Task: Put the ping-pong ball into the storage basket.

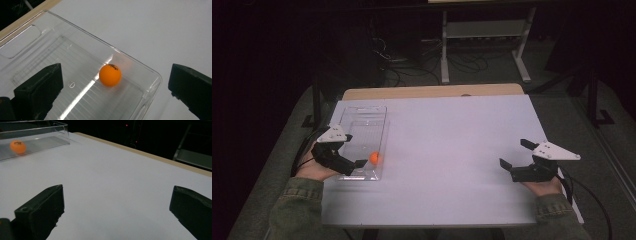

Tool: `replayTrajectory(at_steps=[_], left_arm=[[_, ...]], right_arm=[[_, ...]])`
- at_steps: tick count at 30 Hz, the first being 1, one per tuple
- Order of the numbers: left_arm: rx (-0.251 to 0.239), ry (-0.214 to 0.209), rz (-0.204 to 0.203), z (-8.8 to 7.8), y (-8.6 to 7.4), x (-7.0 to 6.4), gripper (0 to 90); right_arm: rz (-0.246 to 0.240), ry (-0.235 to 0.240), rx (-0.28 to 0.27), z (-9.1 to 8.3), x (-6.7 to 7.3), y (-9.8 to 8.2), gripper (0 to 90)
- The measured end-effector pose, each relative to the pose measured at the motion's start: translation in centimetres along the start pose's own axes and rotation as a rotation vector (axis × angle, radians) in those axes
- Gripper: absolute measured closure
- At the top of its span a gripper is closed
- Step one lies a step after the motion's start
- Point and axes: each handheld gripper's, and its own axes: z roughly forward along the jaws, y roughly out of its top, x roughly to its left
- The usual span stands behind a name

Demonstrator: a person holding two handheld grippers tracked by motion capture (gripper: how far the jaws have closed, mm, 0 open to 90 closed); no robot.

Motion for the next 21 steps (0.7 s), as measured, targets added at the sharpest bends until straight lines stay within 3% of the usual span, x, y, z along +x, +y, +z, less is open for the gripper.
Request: replayTrajectory(at_steps=[21], left_arm=[[-0.135, 0.05, -0.044, -0.5, -2.7, -0.9, 0.0]], right_arm=[[-0.002, 0.0, 0.003, 0.0, 0.0, 0.0, 0.0]])
